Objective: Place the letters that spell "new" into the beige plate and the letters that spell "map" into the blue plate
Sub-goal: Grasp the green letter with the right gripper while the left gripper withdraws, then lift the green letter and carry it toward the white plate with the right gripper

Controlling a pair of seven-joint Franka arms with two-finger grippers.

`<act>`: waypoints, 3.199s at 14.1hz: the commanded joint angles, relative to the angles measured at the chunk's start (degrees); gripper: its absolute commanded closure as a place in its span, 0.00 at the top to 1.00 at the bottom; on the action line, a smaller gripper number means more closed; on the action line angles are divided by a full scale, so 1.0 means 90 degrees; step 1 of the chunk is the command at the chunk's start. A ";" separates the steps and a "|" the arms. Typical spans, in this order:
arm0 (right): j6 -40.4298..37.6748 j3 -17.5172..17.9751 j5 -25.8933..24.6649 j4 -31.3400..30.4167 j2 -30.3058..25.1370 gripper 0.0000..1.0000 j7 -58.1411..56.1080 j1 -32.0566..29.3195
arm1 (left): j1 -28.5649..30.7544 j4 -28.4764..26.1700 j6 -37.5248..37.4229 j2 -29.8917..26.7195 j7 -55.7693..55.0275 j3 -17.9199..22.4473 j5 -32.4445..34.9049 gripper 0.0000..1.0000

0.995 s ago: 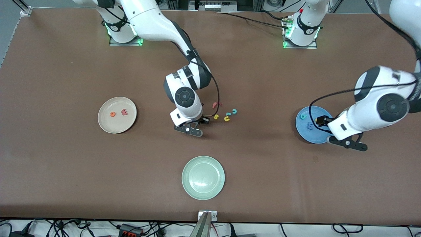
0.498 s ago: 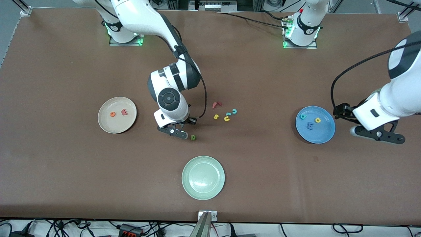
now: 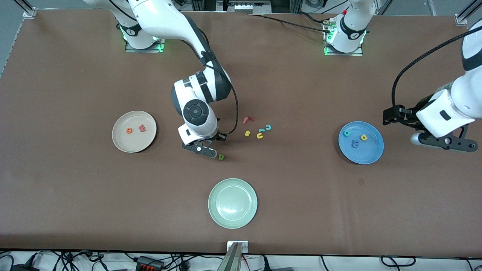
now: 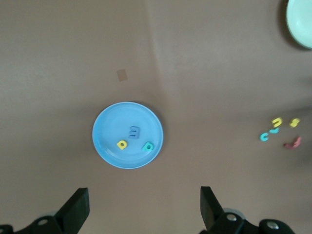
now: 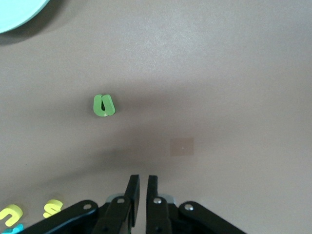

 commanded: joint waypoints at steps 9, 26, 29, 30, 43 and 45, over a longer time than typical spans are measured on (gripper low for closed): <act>0.1151 0.0024 0.0016 0.0723 0.0794 0.85 -0.0945 -0.0097 | -0.3241 -0.3120 0.1880 -0.2472 0.0087 0.4149 -0.0617 1.00; 0.1307 0.0073 0.0035 0.1096 0.1488 0.52 -0.1386 -0.0087 | -0.3251 -0.2993 0.1851 -0.2336 0.0058 0.4072 -0.0636 1.00; 0.1307 0.0063 0.0026 0.1096 0.1488 0.45 -0.1396 -0.0107 | -0.3251 -0.2993 0.1871 -0.2336 0.0068 0.4072 -0.0695 1.00; 0.1317 0.0063 0.0026 0.1096 0.1488 0.45 -0.1425 -0.0116 | -0.3251 -0.2993 0.1871 -0.2326 0.0068 0.4072 -0.0811 1.00; 0.1132 0.0063 0.0094 0.1096 0.1362 0.13 -0.1435 -0.0117 | -0.3251 -0.2993 0.1802 -0.2346 0.0117 0.4062 -0.0900 1.00; 0.0801 0.0014 0.0084 0.1096 0.1245 0.13 -0.1435 -0.0126 | -0.3251 -0.2993 0.1802 -0.2346 0.0117 0.4053 -0.0900 1.00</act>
